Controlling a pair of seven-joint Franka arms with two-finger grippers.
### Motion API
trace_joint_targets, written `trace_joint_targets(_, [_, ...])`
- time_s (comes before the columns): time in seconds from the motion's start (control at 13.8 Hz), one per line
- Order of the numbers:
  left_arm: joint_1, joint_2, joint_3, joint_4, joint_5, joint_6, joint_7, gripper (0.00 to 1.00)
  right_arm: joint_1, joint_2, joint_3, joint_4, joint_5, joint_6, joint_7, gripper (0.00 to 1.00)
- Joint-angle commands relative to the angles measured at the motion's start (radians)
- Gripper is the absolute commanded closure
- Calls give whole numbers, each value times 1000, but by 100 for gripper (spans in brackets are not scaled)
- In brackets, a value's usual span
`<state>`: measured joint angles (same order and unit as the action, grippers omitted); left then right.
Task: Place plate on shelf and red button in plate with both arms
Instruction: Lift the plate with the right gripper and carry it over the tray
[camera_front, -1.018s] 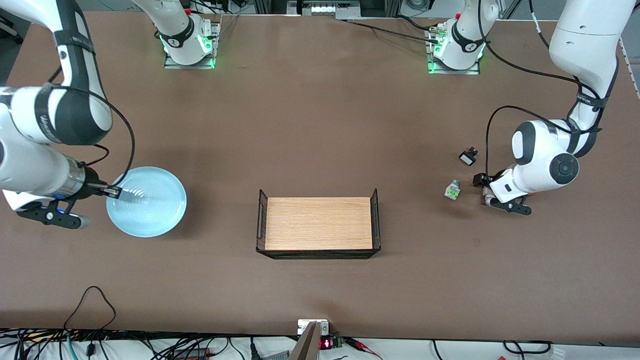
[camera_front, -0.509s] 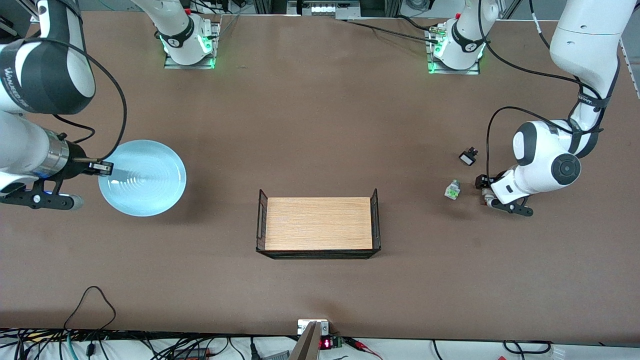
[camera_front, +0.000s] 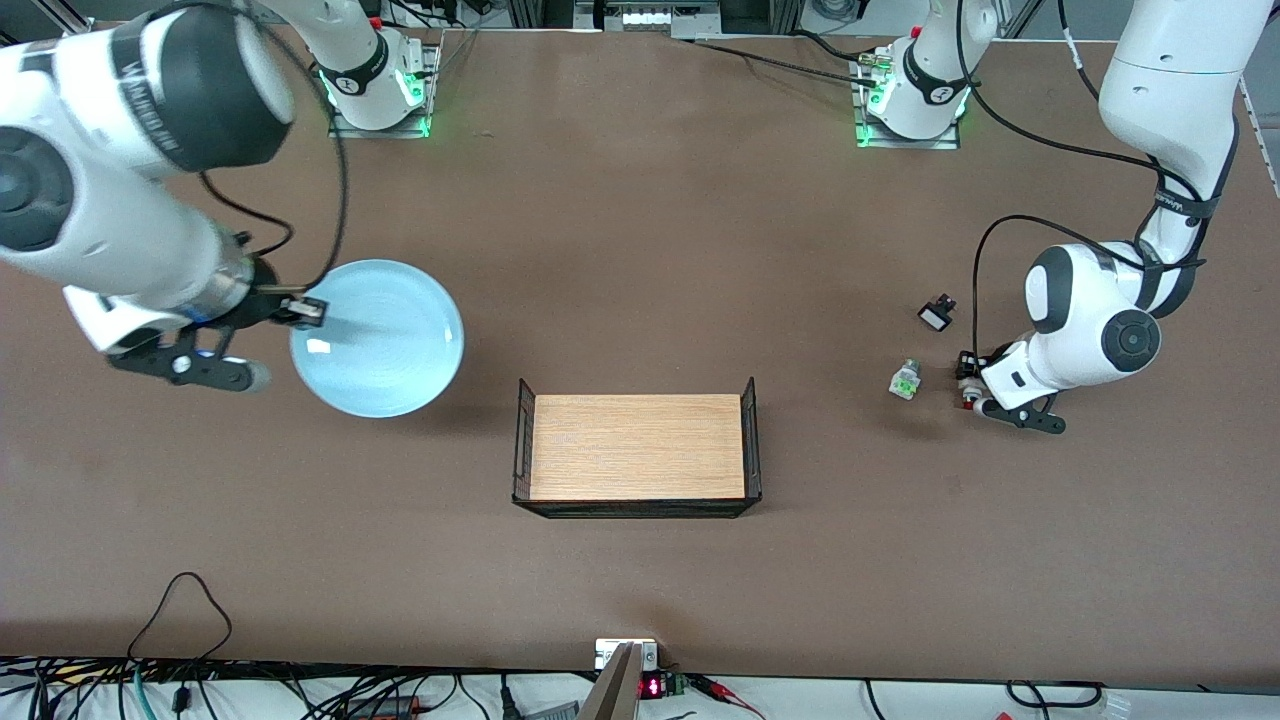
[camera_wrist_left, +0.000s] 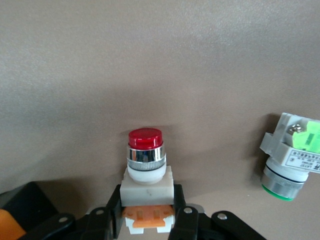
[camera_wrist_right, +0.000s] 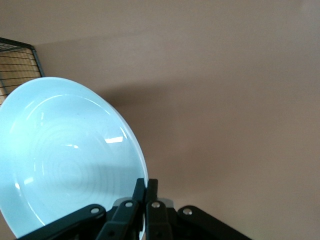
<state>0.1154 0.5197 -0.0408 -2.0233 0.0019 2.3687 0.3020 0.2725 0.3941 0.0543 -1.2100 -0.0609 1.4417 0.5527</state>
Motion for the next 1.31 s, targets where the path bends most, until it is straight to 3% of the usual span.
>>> trace_joint_targets(0.0, [1, 13, 4, 21, 24, -6, -3, 69, 75, -4, -7, 44, 12, -20, 162, 100])
trace_joint_targets(0.22, [1, 8, 4, 38, 24, -16, -4, 80, 135, -3, -7, 92, 13, -11, 291, 100])
trace_joint_targets(0.51, [3, -24, 2, 98, 24, -146, -23, 89, 148, 15, -7, 90, 136, 89, 436, 100])
trace_joint_targets(1.24, [-5, -115, -10, 233, 23, -371, -132, 91, 277, 169, -8, 81, 135, 353, 622, 100])
